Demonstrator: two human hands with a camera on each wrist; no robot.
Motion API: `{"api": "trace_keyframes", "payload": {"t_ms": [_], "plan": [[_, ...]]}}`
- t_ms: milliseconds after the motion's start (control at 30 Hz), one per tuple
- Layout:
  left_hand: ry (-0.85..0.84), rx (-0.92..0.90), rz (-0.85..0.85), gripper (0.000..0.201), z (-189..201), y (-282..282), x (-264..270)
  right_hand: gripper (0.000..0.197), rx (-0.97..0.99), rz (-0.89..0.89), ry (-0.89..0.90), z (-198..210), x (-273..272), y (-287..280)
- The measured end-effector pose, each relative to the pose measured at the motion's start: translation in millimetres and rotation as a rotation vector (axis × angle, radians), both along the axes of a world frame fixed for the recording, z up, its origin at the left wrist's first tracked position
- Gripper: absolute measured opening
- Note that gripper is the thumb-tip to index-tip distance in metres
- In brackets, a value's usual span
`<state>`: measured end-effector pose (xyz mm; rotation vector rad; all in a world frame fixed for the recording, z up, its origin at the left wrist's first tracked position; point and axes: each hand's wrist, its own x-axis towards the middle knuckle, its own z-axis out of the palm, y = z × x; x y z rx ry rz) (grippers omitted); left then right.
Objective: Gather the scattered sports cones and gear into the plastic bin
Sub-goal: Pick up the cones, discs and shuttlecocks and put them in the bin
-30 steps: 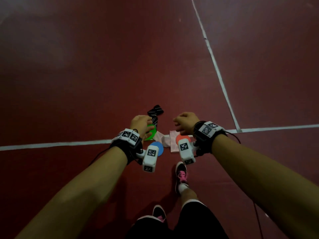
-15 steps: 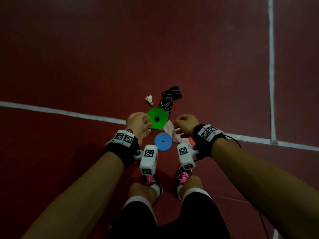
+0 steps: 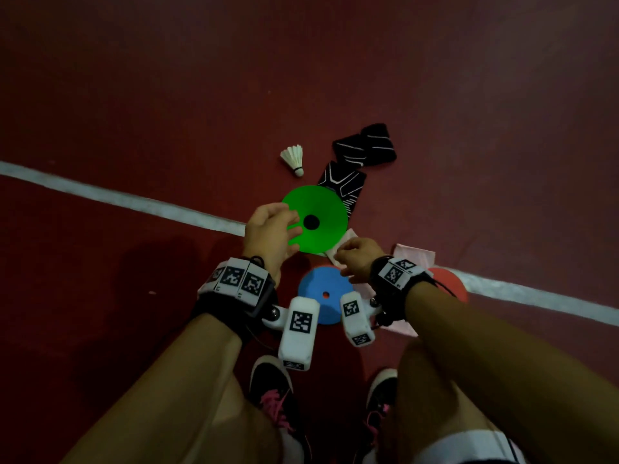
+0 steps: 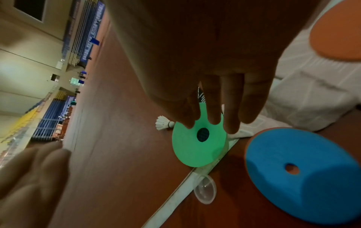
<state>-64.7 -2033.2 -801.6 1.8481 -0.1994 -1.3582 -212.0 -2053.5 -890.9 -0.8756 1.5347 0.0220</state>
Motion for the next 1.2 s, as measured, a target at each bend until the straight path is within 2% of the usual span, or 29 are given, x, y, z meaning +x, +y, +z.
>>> {"api": "trace_keyframes", "payload": {"t_ms": [100, 167, 267, 333, 367, 433, 500, 567, 633, 667, 733, 767, 800, 867, 900, 967, 1000, 1067, 1133, 1200], "plan": [[0.02, 0.0, 0.021, 0.012, -40.7, -0.7, 8.2, 0.037, 0.046, -0.006, -0.022, -60.6, 18.9, -14.3], [0.032, 0.015, -0.013, 0.008, -56.7, -5.4, 11.6, 0.05, 0.054, 0.065, -0.013, -93.0, 27.8, -23.9], [0.032, -0.13, -0.056, 0.007, -53.3, -21.3, 24.3, 0.047, 0.076, 0.139, 0.043, -119.3, 34.4, -38.6], [0.005, -0.198, -0.054, 0.012, -44.6, -30.0, 39.1, 0.042, 0.06, 0.085, 0.044, -128.3, 32.6, -47.2], [0.0, -0.19, -0.038, 0.017, -43.2, -31.1, 47.6, 0.038, 0.064, -0.004, -0.007, -132.9, 30.8, -49.9], [-0.01, -0.133, 0.014, 0.026, -46.4, -30.3, 61.5, 0.01, 0.025, -0.158, -0.071, -134.5, 30.3, -52.0], [-0.045, -0.089, 0.062, 0.032, -54.5, -31.2, 69.7, 0.022, -0.041, -0.253, -0.079, -135.1, 33.6, -50.8], [-0.136, -0.069, 0.042, 0.051, -62.2, -33.5, 73.8, 0.032, -0.113, -0.36, -0.081, -127.9, 37.4, -51.2], [-0.188, -0.057, 0.022, 0.073, -67.9, -36.8, 75.8, 0.027, -0.142, -0.428, -0.188, -117.6, 39.7, -50.8], [-0.158, -0.051, 0.013, 0.082, -67.9, -38.9, 73.7, 0.02, -0.149, -0.429, -0.261, -112.0, 40.0, -49.7], [-0.013, -0.079, -0.039, 0.095, -71.3, -46.9, 66.4, 0.021, -0.168, -0.447, -0.344, -106.3, 36.8, -48.3], [0.044, -0.105, -0.074, 0.094, -73.8, -50.0, 59.7, 0.02, -0.178, -0.444, -0.373, -103.6, 35.2, -47.5], [0.04, -0.139, -0.116, 0.083, -80.0, -53.7, 54.9, 0.02, -0.192, -0.426, -0.38, -102.4, 33.1, -47.7], [-0.093, -0.163, -0.209, 0.046, -84.9, -59.2, 41.4, 0.02, -0.227, -0.382, -0.358, -99.7, 23.4, -48.3], [-0.17, -0.163, -0.237, 0.038, -87.0, -61.8, 37.0, 0.019, -0.241, -0.387, -0.346, -97.9, 18.9, -49.6], [-0.197, -0.167, -0.264, 0.034, -88.1, -65.6, 29.5, 0.019, -0.225, -0.453, -0.346, -90.4, 7.6, -50.9], [-0.19, -0.164, -0.269, 0.034, -86.8, -67.4, 26.9, 0.028, -0.199, -0.475, -0.315, -88.3, 2.4, -51.0], [-0.21, -0.163, -0.298, 0.042, -84.6, -69.8, 22.3, 0.045, -0.167, -0.407, -0.186, -88.5, -6.3, -47.4], [-0.312, -0.189, -0.373, 0.049, -82.8, -69.8, 20.2, 0.03, -0.172, -0.208, -0.01, -102.5, -12.5, -37.8], [-0.399, -0.207, -0.438, 0.051, -84.0, -70.6, 19.3, 0.013, -0.22, 0.123, 0.216, -124.6, -14.5, -25.4]]}}
